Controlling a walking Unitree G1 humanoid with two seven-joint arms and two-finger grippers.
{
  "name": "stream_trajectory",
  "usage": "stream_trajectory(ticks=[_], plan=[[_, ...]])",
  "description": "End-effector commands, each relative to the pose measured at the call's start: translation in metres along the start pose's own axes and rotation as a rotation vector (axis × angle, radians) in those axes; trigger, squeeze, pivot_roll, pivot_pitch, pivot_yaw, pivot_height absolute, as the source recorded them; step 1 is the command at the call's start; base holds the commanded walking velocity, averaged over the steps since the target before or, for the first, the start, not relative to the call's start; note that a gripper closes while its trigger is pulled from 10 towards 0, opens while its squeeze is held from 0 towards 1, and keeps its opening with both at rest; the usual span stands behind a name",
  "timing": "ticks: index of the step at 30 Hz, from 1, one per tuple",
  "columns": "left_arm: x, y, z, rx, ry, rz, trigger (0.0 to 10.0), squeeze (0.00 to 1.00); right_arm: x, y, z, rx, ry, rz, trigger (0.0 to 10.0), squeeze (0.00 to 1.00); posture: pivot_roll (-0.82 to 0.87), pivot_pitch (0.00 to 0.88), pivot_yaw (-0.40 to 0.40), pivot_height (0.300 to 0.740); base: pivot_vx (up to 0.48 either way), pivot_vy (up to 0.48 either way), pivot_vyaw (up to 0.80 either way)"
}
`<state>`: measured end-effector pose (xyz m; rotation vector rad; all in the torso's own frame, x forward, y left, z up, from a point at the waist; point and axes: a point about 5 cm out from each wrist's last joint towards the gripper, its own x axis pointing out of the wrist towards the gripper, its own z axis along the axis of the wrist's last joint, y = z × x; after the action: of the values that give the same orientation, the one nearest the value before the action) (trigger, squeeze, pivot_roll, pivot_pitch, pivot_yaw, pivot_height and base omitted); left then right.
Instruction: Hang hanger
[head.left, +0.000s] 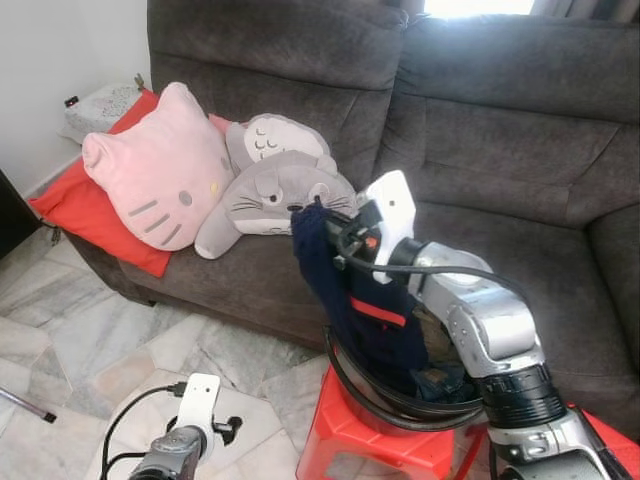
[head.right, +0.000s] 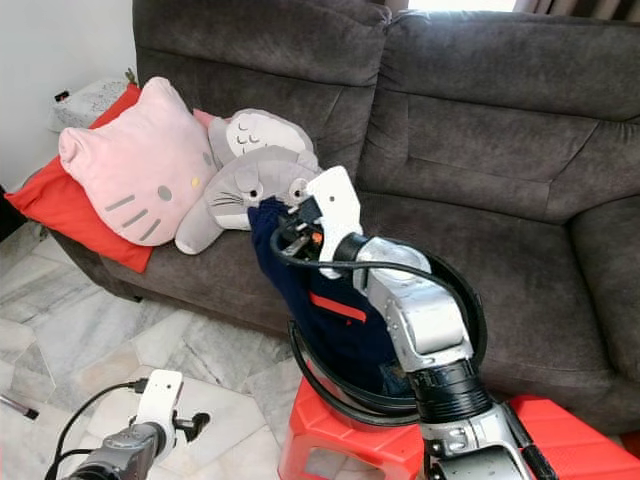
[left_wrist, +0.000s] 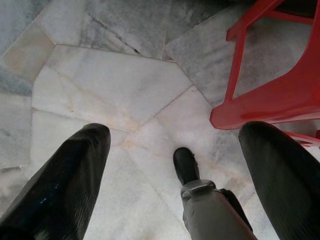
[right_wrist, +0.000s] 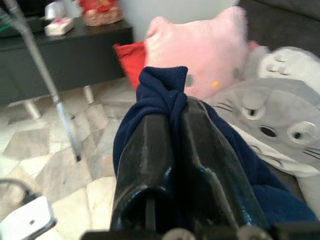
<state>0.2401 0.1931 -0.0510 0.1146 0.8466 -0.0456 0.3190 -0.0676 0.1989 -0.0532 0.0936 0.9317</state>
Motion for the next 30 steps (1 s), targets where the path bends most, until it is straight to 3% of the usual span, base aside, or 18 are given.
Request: stream_trajectory(ticks=[1,15,20,30], plan=[[0.000,-0.001,0.000,-0.002,0.003,0.000,10.0,0.00,0.003,0.014,0.008,-0.033,-0.033,0.070,0.0,0.00,-0.10,0.000,-0.015,0.740,0.000,0.000,0.00],[0.000,-0.001,0.001,-0.001,0.003,0.001,10.0,0.00,0.014,0.046,-0.008,-0.054,0.010,0.237,0.0,0.00,-0.09,0.000,-0.016,0.740,0.000,0.000,0.00],[0.000,0.000,0.000,0.001,0.004,0.001,10.0,0.00,0.021,0.066,-0.014,-0.056,0.016,0.334,0.0,0.00,-0.09,0.000,-0.016,0.740,0.000,0.000,0.00],[0.000,0.000,0.000,0.003,0.005,-0.001,10.0,0.00,0.025,0.081,-0.032,-0.076,0.077,0.403,0.0,0.00,-0.09,0.000,-0.018,0.740,0.000,0.000,0.00]])
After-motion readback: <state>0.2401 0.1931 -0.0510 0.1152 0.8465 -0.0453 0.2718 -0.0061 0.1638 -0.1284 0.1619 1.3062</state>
